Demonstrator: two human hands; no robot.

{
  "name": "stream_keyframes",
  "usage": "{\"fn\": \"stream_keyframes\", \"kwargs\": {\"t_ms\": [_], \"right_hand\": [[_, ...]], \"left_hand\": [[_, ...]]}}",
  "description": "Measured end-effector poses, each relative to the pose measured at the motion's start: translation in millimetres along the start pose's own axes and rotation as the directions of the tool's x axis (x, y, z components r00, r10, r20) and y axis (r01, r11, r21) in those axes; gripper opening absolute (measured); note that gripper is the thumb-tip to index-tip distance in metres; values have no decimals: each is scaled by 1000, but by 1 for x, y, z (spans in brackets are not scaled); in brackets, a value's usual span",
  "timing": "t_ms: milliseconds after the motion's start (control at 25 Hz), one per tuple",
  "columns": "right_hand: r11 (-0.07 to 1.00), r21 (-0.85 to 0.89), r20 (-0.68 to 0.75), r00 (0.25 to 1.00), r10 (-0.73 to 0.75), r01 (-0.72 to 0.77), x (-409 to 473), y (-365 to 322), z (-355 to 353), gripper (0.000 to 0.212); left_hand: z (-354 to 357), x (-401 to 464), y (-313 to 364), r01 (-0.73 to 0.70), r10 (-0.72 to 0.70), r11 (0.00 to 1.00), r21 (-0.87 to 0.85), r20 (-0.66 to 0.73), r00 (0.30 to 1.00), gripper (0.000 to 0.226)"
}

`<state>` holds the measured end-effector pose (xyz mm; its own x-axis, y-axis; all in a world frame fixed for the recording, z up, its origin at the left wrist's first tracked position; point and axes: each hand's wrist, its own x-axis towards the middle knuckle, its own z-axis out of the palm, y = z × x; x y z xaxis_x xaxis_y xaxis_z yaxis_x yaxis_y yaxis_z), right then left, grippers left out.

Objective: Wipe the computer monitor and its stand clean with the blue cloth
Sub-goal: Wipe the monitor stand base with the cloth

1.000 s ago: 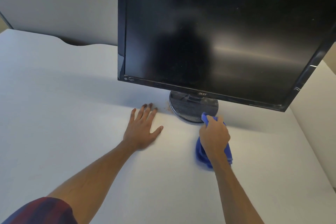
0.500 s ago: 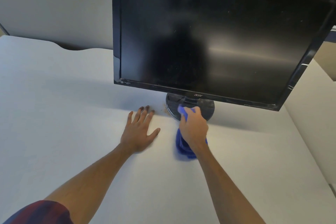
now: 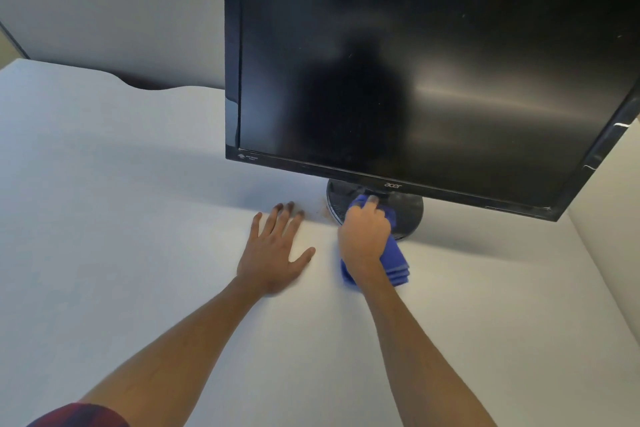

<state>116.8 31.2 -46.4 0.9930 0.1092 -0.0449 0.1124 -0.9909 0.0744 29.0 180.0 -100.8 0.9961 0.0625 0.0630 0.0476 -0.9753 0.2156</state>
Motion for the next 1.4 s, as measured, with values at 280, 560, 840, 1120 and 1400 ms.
{"fn": "stream_keyframes", "kwargs": {"t_ms": [280, 560, 840, 1120, 1400], "right_hand": [[817, 576, -125, 991, 45, 35, -6, 36, -8, 26], [932, 193, 17, 951, 310, -307, -1, 76, 9, 43], [1000, -3, -7, 1000, 12, -12, 3, 3, 3, 48], [949, 271, -13, 986, -165, 163, 3, -9, -7, 44], [983, 83, 9, 986, 166, -167, 2, 18, -6, 41]], "left_hand": [[-2, -1, 0, -3, 3, 1000, -2, 18, 1000, 73], [-2, 0, 2, -4, 5, 1000, -7, 17, 1000, 73], [-2, 1, 1, 12, -12, 1000, 6, 35, 999, 74], [-2, 0, 0, 13, -13, 1000, 7, 41, 999, 74], [-2, 0, 1, 7, -7, 1000, 10, 37, 999, 74]]}}
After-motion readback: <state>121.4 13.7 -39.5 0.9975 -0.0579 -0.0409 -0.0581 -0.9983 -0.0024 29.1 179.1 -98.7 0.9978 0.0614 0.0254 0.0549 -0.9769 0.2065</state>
